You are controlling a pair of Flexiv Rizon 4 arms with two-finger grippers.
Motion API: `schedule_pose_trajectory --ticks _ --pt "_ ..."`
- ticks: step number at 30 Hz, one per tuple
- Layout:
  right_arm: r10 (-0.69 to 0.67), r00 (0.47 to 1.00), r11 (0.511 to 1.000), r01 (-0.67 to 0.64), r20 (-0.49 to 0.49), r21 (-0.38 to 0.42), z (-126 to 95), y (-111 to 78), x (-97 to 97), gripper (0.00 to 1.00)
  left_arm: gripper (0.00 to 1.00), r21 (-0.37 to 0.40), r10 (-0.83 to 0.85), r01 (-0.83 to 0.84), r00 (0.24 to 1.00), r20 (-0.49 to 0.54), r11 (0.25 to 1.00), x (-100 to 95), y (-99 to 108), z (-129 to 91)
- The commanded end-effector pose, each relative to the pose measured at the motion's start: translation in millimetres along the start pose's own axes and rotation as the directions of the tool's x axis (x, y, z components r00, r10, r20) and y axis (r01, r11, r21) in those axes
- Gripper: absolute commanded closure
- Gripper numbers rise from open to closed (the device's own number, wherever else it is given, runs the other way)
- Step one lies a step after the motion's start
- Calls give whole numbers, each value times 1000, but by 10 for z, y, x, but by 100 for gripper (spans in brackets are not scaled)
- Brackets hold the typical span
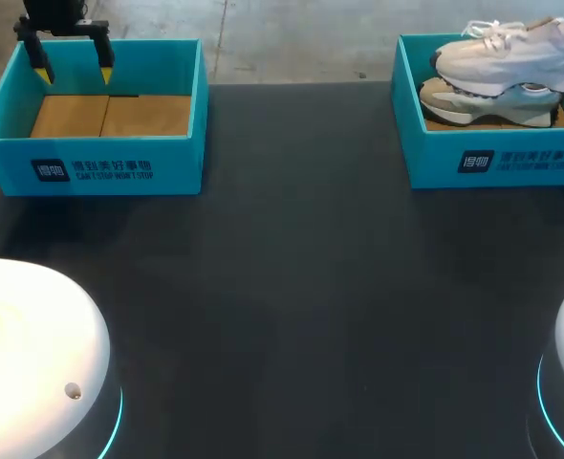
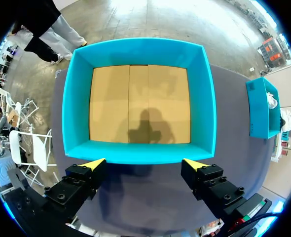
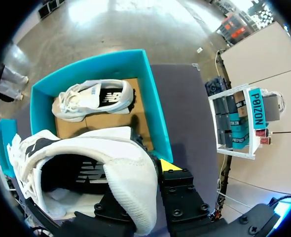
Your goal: Take the shoe out of the shoebox, open the shoe tongue, remove and reinsert the insole, then place the shoe into the shoebox
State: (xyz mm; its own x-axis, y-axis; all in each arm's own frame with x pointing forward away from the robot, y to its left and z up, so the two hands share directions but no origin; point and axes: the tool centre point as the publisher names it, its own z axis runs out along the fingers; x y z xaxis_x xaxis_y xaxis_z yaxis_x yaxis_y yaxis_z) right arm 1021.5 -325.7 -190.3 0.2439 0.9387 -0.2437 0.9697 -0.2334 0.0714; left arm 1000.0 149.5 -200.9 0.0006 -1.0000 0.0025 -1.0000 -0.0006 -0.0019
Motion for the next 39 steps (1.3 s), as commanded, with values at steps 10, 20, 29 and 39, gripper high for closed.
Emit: schedule_pose_trajectory --ticks 10,20,29,39 --pt "1 1000 1000 -1 0 -1 -19 -3 -3 100 0 -1 0 0 1000 1 1000 -1 1 -3" --pt "-7 1000 999 7 -5 -36 -134 -94 124 100 0 -1 0 0 1000 1 1000 -1 1 -3" --pt "-6 1000 999 6 -16 -32 -251 -420 465 100 0 -1 0 0 1000 1 1000 -1 1 -3" --pt "-3 1000 1000 3 1 -24 -389 -880 814 100 0 -1 0 0 1000 1 1000 -1 1 -3"
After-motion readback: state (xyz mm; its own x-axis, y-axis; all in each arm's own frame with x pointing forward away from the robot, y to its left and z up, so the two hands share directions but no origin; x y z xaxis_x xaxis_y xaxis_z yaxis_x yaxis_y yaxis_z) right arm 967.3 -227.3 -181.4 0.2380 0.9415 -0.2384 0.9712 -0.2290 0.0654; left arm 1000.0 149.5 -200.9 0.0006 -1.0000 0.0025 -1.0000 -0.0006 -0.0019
